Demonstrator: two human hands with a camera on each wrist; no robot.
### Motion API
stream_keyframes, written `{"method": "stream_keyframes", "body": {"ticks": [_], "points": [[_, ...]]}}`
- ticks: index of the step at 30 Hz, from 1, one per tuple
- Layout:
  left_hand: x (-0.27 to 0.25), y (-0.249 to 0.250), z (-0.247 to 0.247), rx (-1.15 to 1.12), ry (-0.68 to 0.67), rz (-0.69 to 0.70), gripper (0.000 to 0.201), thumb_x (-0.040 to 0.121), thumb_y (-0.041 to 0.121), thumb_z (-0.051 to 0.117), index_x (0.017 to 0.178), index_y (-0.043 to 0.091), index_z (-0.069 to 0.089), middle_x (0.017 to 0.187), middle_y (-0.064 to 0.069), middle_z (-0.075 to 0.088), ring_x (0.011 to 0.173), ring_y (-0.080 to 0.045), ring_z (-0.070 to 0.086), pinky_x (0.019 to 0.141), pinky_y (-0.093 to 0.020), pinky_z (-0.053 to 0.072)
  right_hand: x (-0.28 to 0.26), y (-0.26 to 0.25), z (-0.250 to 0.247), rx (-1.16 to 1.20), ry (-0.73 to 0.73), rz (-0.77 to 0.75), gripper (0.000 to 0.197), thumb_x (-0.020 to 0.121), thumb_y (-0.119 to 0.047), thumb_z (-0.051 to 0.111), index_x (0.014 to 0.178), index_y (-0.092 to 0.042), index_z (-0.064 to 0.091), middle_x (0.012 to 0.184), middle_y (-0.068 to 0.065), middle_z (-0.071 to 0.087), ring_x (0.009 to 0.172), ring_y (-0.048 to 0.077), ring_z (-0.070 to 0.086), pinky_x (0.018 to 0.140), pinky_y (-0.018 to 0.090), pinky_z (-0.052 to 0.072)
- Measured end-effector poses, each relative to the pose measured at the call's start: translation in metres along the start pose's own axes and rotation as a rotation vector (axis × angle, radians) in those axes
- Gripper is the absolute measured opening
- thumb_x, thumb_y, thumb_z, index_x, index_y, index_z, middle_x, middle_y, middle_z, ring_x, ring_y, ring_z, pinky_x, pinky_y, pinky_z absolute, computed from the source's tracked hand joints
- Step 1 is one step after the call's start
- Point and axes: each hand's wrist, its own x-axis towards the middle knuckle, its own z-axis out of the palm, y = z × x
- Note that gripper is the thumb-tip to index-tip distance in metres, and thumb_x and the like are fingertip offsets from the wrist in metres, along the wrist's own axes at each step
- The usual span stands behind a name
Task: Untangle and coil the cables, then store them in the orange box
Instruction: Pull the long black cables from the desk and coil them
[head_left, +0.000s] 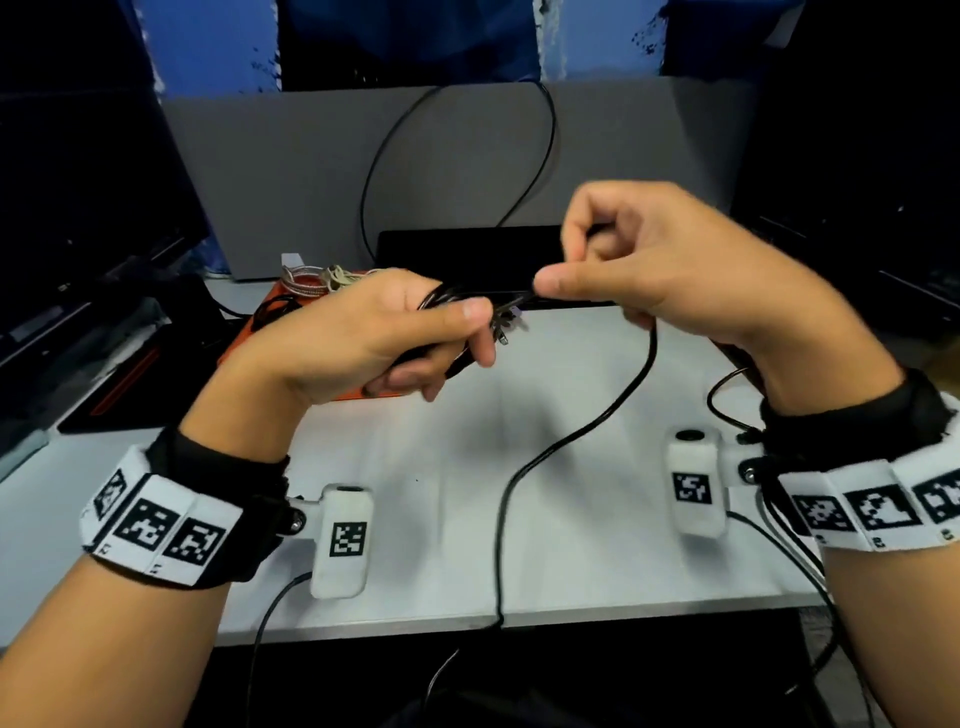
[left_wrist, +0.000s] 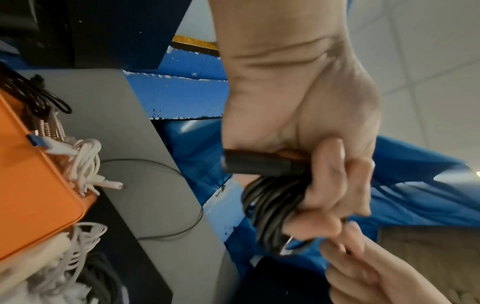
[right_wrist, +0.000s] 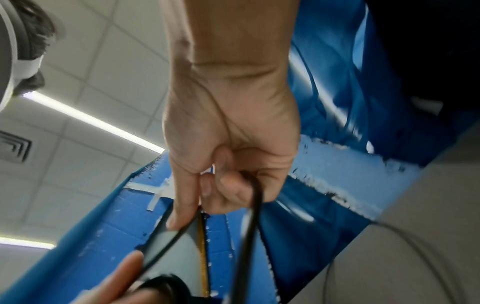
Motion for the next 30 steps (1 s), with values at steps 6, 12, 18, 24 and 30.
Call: {"method": "stream_keyframes", "body": {"ticks": [6,12,18,24,30], "points": [[0.019,-0.010,0.026,-0.665,0.091,0.127,0.043,0.106,0.034,0.037,0.073,0.017,0.058,0.036,0.012,0.033,0.029,-0.008,0.019,0.052,-0.023,0.046,0.014,0.015,0.030,-0.098,0.177,-0.061,0.038,0.099,-0.061,0.050,0.094,-0.027,0.067,0.069,-0.016,0.056,0.062,-0.001,0.047,0.063,0.024,0.038],[0.024,-0.015,0.027,-1.011,0.051,0.215,0.043,0.102,0.039,0.042,0.069,0.019,0.060,0.031,0.009,0.036,0.025,-0.012,0.025,0.052,-0.018,0.046,0.012,0.006,0.089,0.262,0.228,0.049,0.047,0.109,-0.051,0.034,0.098,-0.019,0.066,0.067,-0.021,0.060,0.061,-0.005,0.055,0.055,0.011,0.038],[0.019,0.003,0.030,-0.726,0.310,0.096,0.036,0.104,0.041,0.043,0.081,0.015,0.053,0.049,0.006,0.041,0.052,-0.011,0.052,0.074,-0.027,0.054,0.014,0.001,0.081,0.409,0.321,0.045,0.042,0.109,-0.047,0.042,0.082,-0.018,0.055,0.062,-0.008,0.051,0.059,0.009,0.055,0.054,0.017,0.043],[0.018,0.011,0.044,-0.468,0.494,0.148,0.035,0.110,0.039,0.036,0.094,0.011,0.050,0.067,0.001,0.045,0.071,-0.018,0.052,0.078,-0.032,0.052,0.013,-0.001,0.069,0.236,0.411,-0.044,0.042,0.108,-0.045,0.044,0.080,-0.018,0.059,0.062,0.002,0.060,0.058,0.012,0.059,0.058,0.024,0.047],[0.017,0.005,0.034,-0.351,0.477,0.081,0.041,0.108,0.044,0.041,0.091,0.011,0.059,0.082,-0.016,0.062,0.084,-0.034,0.063,0.096,-0.045,0.052,0.010,-0.001,0.069,0.384,0.286,0.095,0.052,0.110,-0.047,0.040,0.078,-0.013,0.063,0.062,-0.003,0.057,0.058,0.007,0.053,0.050,0.018,0.034]]}}
